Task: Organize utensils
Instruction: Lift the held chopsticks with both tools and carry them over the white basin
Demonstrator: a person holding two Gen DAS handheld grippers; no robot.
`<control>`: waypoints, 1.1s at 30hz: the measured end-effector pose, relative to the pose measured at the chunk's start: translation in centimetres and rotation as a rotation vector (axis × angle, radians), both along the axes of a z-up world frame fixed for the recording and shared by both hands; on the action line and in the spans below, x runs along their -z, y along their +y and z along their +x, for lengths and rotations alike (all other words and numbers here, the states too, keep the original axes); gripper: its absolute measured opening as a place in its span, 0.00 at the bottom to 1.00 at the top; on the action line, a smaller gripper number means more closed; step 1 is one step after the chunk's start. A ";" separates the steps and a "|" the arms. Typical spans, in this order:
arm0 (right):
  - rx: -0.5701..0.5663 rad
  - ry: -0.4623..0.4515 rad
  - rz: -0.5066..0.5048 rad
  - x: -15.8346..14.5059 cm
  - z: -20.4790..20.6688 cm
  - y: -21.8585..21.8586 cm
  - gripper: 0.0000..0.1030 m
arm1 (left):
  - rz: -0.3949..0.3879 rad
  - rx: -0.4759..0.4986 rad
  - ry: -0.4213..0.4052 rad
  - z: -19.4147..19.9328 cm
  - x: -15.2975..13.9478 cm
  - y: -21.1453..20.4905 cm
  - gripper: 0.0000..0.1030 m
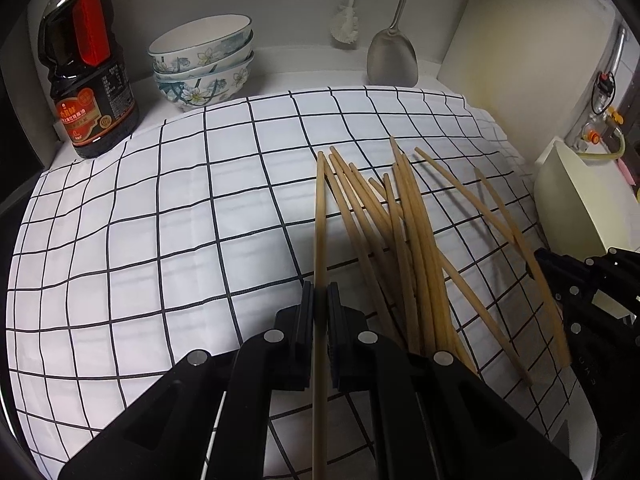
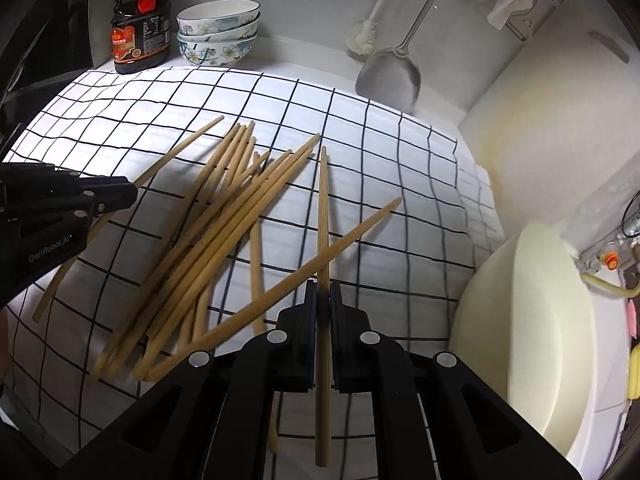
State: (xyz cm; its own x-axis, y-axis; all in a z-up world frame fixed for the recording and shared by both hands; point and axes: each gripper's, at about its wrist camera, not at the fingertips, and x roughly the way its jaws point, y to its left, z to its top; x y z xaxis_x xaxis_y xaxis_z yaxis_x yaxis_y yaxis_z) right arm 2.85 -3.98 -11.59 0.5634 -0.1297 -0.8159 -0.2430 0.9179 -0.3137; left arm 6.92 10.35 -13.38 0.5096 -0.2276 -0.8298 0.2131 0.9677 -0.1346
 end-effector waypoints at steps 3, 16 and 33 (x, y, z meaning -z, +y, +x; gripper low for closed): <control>0.003 -0.001 0.030 -0.5 -0.4 -0.3 0.06 | -0.007 0.008 -0.006 -0.2 -0.6 -0.1 0.07; 0.124 0.048 0.475 -2.6 -0.9 -2.8 0.06 | -0.006 0.011 -0.037 -0.3 -3.8 0.0 0.07; 0.059 0.032 0.658 -7.2 -2.0 -0.6 0.06 | -0.018 -0.011 -0.082 -1.0 -8.0 1.8 0.07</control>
State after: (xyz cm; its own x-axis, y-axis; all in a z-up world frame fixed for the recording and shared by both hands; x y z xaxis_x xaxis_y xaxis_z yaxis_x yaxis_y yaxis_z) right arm 0.87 -4.61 -4.39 0.5451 0.3716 -0.7515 -0.1866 0.9277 0.3234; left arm 5.89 12.14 -5.36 0.5781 -0.2359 -0.7811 0.2135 0.9677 -0.1343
